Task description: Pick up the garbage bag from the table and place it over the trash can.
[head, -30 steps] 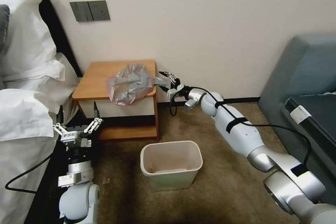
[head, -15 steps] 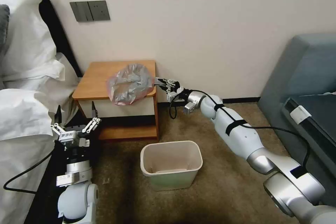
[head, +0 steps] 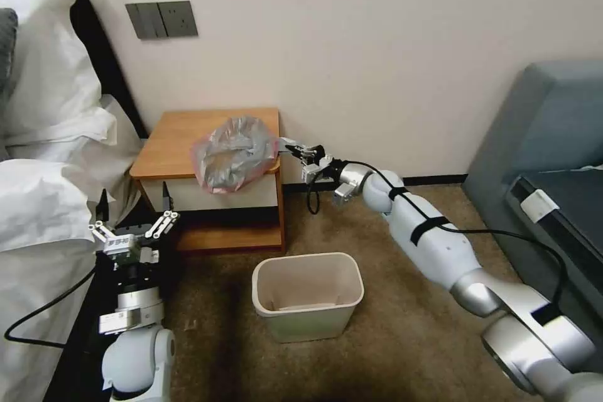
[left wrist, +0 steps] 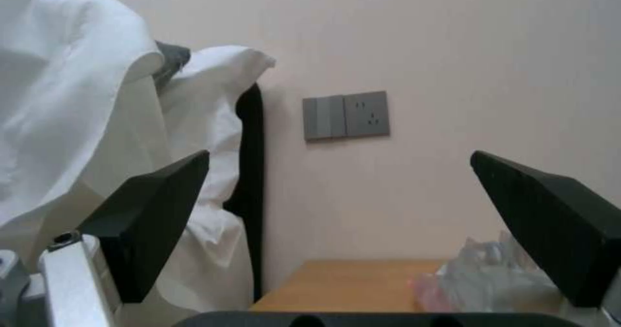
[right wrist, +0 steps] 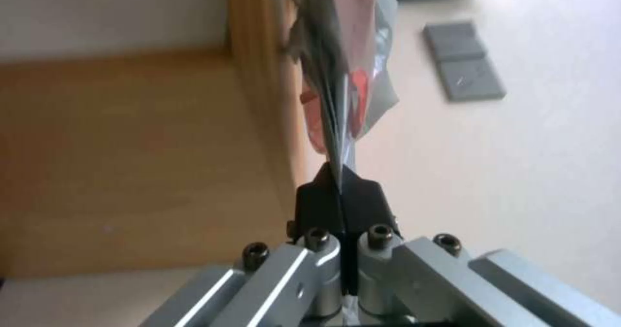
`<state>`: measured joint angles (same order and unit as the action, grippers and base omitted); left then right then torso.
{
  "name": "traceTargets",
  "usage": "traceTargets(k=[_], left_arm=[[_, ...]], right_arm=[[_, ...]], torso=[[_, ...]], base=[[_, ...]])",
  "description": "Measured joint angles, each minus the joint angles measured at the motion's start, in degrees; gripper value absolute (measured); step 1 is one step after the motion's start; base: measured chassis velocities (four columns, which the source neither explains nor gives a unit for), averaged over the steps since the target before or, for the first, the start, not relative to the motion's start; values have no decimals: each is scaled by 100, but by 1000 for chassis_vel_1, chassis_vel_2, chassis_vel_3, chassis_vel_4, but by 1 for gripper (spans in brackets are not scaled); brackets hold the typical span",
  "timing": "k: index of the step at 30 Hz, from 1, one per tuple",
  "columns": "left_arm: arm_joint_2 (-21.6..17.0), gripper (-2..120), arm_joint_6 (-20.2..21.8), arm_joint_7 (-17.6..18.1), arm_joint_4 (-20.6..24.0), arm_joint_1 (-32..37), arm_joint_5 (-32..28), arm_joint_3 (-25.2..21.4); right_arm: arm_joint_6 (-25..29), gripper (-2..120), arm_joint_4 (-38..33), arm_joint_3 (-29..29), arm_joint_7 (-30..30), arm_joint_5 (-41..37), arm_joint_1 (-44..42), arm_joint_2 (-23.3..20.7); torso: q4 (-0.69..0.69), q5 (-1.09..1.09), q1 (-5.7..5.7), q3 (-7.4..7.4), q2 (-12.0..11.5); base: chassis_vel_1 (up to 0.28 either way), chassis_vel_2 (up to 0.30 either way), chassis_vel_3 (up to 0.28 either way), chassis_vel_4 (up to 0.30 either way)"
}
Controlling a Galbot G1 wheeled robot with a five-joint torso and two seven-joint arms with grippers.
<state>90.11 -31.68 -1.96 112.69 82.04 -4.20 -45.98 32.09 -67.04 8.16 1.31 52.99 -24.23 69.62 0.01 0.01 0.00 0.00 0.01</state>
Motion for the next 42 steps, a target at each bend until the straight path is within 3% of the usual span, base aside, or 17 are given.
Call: traceTargets(k=[2, 3, 18, 28, 34, 42], left_arm=[[-5, 100, -1, 0, 1, 0, -4, -4], [-16, 100, 1, -3, -4, -16, -8, -3], [60, 100, 32, -10, -90, -70, 137, 111], [95, 100, 10, -14, -119, -17, 203, 148], [109, 100, -5, -15, -131, -18, 225, 200], [100, 100, -23, -14, -143, -39, 223, 209]], right_arm=[[-1, 0, -127, -34, -41, -27, -73, -57], [-54, 0, -810, -176, -230, -306, -493, -344], [-259, 0, -2804, -695, -722, -979, -1770, -1099], [-575, 0, -4323, -1217, -1075, -1523, -3167, -1689], [-582, 0, -4607, -1459, -1183, -1519, -3615, -1808], [-252, 0, -4264, -1577, -1179, -1143, -3906, -1672]], torso=[[-1, 0, 0, 0, 0], [-2, 1, 0, 0, 0], [-1, 0, 0, 0, 0], [-1, 0, 0, 0, 0], [-2, -1, 0, 0, 0], [-1, 0, 0, 0, 0]], base=[[0, 0, 0, 0], [0, 0, 0, 0], [0, 0, 0, 0], [0, 0, 0, 0], [0, 0, 0, 0], [0, 0, 0, 0]])
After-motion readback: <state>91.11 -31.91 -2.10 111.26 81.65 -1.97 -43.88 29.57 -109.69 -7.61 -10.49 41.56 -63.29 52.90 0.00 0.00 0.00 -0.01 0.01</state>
